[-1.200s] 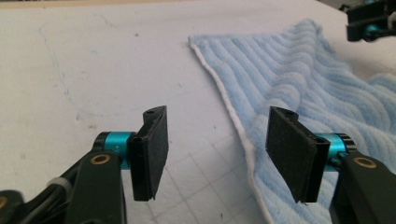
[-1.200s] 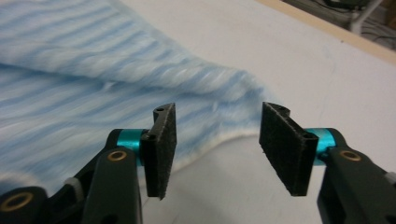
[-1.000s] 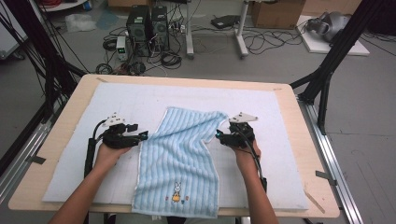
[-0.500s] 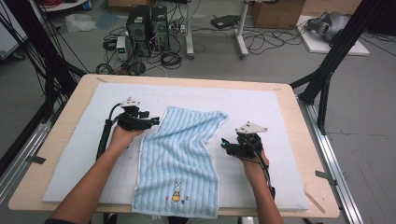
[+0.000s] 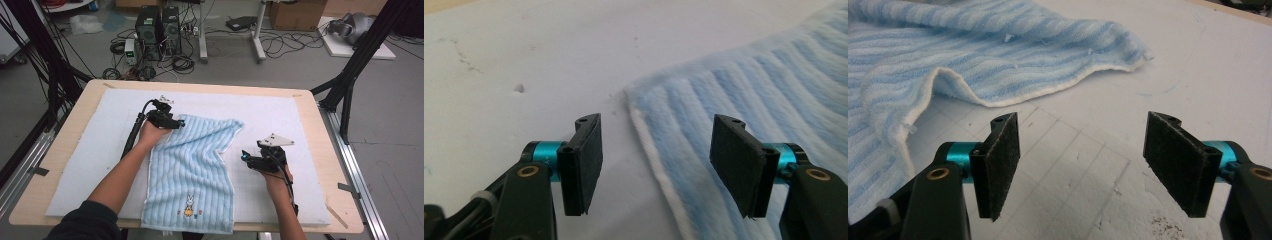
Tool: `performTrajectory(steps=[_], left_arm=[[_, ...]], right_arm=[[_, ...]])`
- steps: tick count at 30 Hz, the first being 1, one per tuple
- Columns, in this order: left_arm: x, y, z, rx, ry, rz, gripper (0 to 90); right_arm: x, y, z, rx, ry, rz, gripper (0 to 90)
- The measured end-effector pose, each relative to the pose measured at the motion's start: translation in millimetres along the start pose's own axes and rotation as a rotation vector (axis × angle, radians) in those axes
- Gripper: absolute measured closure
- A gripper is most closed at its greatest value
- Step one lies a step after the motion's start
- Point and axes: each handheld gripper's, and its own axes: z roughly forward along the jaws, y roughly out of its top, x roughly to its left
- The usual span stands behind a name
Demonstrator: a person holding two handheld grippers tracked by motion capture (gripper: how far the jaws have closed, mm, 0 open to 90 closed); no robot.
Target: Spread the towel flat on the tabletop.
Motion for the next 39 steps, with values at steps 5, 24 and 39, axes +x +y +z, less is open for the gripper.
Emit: performTrajectory(steps=[5, 24, 39], left_arm=[[-3.0, 2.4, 9.2, 0.007, 0.029, 0.040, 40.8], [47.7, 5.8, 3.2, -0.044, 0.178, -0.107, 86.4], [48.5, -4.7, -36.5, -0.126, 0.055, -0.167, 45.1]], right_arm=[[-0.7, -2.8, -1.6, -0.001, 0.000, -0.006, 30.4], [1.6, -7.2, -0.7, -0.004, -0.030, -0.001, 30.5], [6.2, 15.9, 30.1, -0.006, 0.043, 0.060, 56.5]])
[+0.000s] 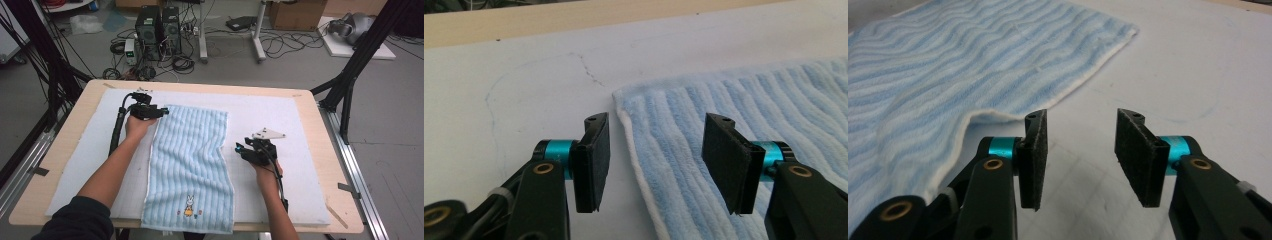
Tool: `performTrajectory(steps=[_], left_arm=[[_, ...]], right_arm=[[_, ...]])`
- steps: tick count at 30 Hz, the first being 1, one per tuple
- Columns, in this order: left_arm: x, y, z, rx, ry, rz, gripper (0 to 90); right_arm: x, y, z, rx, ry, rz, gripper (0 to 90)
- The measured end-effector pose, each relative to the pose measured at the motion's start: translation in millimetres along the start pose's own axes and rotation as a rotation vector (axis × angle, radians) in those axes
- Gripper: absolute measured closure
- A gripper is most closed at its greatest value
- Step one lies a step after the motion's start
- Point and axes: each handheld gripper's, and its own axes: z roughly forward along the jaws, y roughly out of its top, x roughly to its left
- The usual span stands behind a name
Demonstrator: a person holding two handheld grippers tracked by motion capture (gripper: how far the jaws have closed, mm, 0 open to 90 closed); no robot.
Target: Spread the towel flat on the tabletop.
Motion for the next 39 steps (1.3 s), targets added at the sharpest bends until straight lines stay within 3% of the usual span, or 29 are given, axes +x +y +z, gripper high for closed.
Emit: performTrajectory(steps=[5, 10, 14, 18, 22, 27, 28, 29, 31, 39], left_arm=[[5.5, -5.3, -7.0, 0.010, -0.018, -0.022, 43.0], [5.9, -5.2, -13.0, 0.003, -0.037, -0.017, 41.7], [4.8, -12.2, -13.3, 0.004, -0.038, -0.012, 41.9], [5.2, -19.2, -13.4, 0.015, -0.038, -0.012, 42.0], [3.2, -21.8, -11.5, 0.039, -0.048, -0.012, 41.9], [-11.3, -20.8, -7.6, 0.046, -0.072, 0.011, 41.8], [-15.2, -20.8, -6.7, 0.050, -0.082, 0.023, 41.9], [-18.9, -20.8, -5.9, 0.056, -0.091, 0.035, 41.8], [-25.4, -21.0, -3.9, 0.056, -0.116, 0.048, 41.9], [-42.3, -27.3, 8.2, 0.118, -0.124, 0.082, 41.4]], right_arm=[[10.4, 11.3, 26.5, 0.023, 0.015, 0.015, 52.0], [19.9, 19.9, 48.4, 0.032, 0.016, 0.045, 47.5], [27.5, 19.8, 67.1, 0.121, 0.004, 0.015, 52.0], [28.4, 23.3, 66.5, 0.134, -0.021, -0.062, 82.4], [18.6, 25.4, 65.6, 0.144, -0.095, -0.092, 86.2], [-6.1, 32.6, 66.3, 0.164, -0.264, -0.098, 86.3], [-12.0, 31.7, 66.2, 0.166, -0.283, -0.076, 84.4], [-17.6, 28.9, 66.3, 0.162, -0.269, -0.023, 79.8], [-22.0, 25.3, 62.1, 0.129, -0.251, 0.020, 71.2], [-22.0, 26.7, 31.4, 0.054, -0.196, -0.005, 60.1]])
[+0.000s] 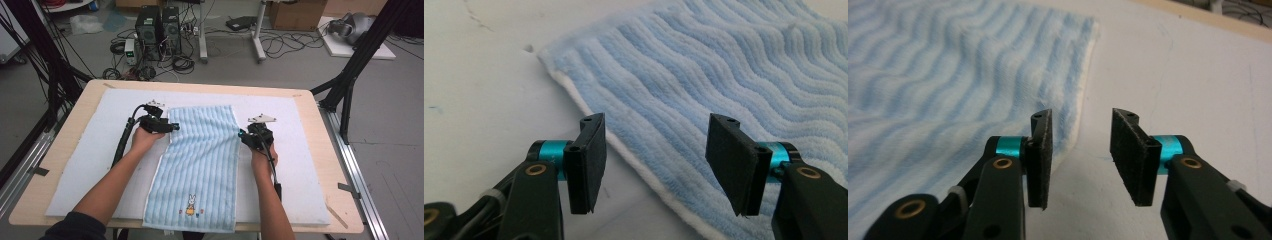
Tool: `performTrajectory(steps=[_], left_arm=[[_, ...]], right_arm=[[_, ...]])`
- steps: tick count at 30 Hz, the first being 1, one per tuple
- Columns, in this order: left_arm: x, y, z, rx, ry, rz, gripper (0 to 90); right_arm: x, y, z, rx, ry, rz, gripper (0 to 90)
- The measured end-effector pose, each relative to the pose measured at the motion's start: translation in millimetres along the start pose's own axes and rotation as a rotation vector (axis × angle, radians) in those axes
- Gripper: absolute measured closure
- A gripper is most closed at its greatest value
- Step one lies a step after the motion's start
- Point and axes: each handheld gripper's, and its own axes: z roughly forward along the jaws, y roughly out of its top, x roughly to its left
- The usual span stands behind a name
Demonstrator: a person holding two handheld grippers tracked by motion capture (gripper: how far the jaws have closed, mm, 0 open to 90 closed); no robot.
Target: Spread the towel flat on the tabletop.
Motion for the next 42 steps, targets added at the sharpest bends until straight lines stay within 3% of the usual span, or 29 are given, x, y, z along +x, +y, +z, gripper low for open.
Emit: performTrajectory(steps=[3, 5, 6, 8, 10, 13, 18, 20, 21, 22, 28, 31, 38, 42], left_arm=[[-6.4, -0.6, 5.0, 0.003, 0.032, 0.031, 38.5], [-10.7, -0.3, 6.5, 0.005, 0.070, 0.079, 41.9], [-11.7, -0.6, 6.7, -0.002, 0.078, 0.109, 51.7], [-11.1, -0.3, 7.9, -0.016, 0.068, 0.119, 82.8], [-9.2, 0.5, 10.8, -0.038, 0.101, 0.096, 85.4], [1.1, 2.6, 13.1, -0.065, 0.155, 0.038, 85.5], [22.1, 6.8, 12.3, -0.094, 0.218, -0.013, 85.2], [28.0, 5.0, 11.4, -0.102, 0.210, -0.059, 78.4], [30.7, 4.1, 10.6, -0.105, 0.203, -0.091, 65.6], [32.9, 3.1, 8.8, -0.109, 0.179, -0.113, 58.7], [27.1, -3.4, -1.9, -0.082, 0.093, -0.128, 44.9], [18.5, -8.4, -8.3, -0.086, 0.061, -0.103, 45.4], [3.6, -12.0, -9.3, -0.029, 0.050, -0.038, 44.2], [-2.6, -11.9, -9.2, -0.004, 0.092, 0.047, 60.3]], right_arm=[[3.1, 2.0, -10.7, -0.027, 0.021, -0.033, 56.6], [6.1, -0.2, -16.1, -0.043, 0.026, -0.071, 55.7], [6.9, -1.9, -17.9, -0.040, 0.029, -0.077, 55.0], [7.2, -6.6, -21.2, -0.041, 0.036, -0.077, 54.6], [6.3, -11.7, -24.1, -0.043, 0.043, -0.067, 54.2], [4.1, -19.9, -26.8, -0.041, 0.056, -0.050, 53.9], [5.1, -26.5, -27.5, -0.023, 0.085, -0.026, 51.9], [7.6, -25.3, -27.8, -0.036, 0.108, -0.021, 51.9], [10.1, -24.6, -27.4, -0.039, 0.122, -0.018, 52.1], [13.2, -24.0, -26.7, -0.041, 0.138, -0.019, 52.4], [26.5, -23.1, -12.0, 0.004, 0.167, -0.027, 51.6], [31.6, -23.4, -5.3, 0.022, 0.172, -0.038, 51.8], [35.1, -21.7, 3.9, 0.050, 0.147, -0.054, 57.2], [36.4, -20.0, 6.0, 0.054, 0.179, -0.068, 71.6]])
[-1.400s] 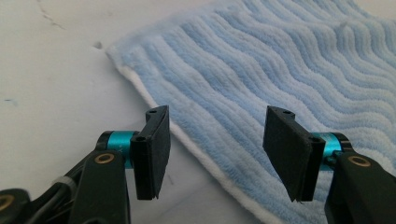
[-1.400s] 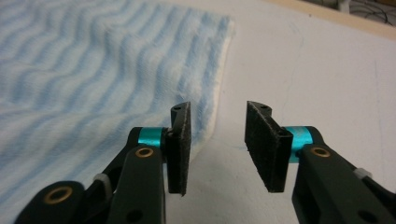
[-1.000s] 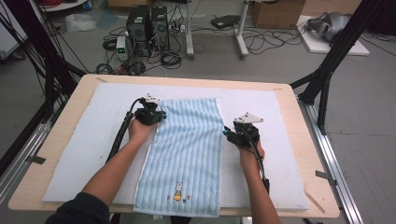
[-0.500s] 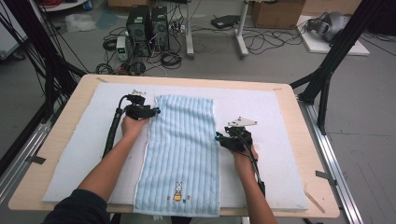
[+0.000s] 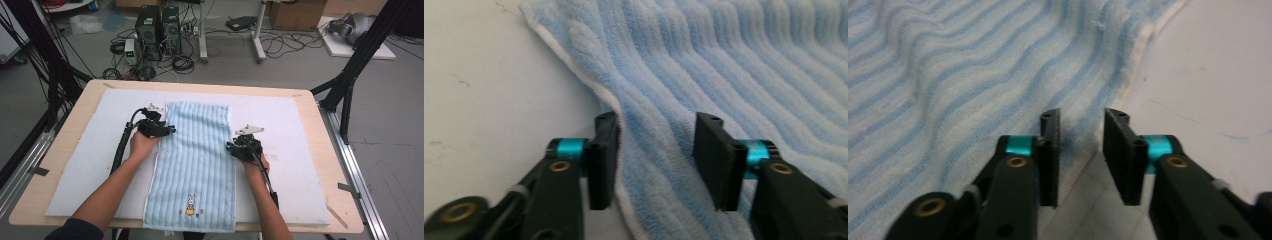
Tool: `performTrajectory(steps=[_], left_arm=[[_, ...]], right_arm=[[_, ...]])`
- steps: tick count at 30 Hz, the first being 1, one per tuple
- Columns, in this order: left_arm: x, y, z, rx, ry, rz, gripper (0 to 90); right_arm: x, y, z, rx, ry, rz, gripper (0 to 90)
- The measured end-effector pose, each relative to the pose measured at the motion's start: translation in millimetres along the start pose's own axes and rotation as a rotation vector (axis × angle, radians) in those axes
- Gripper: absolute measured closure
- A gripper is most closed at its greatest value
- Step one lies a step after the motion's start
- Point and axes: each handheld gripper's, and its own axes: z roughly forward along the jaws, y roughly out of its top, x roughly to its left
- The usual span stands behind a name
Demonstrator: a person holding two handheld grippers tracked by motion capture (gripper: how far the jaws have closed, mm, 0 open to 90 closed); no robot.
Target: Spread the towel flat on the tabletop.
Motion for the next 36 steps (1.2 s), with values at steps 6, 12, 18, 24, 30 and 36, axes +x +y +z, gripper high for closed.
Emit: performTrajectory(steps=[6, 12, 18, 24, 30, 36], left_arm=[[-2.8, 1.3, 1.6, -0.018, -0.012, 0.021, 84.1], [1.4, 2.1, 12.7, -0.082, 0.000, -0.064, 84.5], [2.3, 12.2, 20.0, -0.120, 0.021, -0.024, 84.3], [7.8, 10.7, 14.9, -0.114, 0.012, -0.055, 52.1], [11.5, -1.6, -3.9, -0.134, -0.057, -0.072, 36.3], [4.3, -22.9, -24.7, -0.146, -0.094, -0.053, 30.4]], right_arm=[[-4.5, 4.9, 3.7, 0.015, 0.035, 0.009, 86.0], [-14.7, 13.0, 11.0, 0.028, -0.047, 0.013, 86.5], [-22.7, 21.7, 20.5, 0.036, -0.129, 0.017, 86.0], [-29.0, 18.3, 13.0, -0.011, -0.139, 0.079, 54.2], [-31.8, 14.9, -8.6, -0.046, -0.071, 0.091, 36.4], [-20.3, 3.0, -26.1, -0.047, -0.072, 0.037, 35.4]])
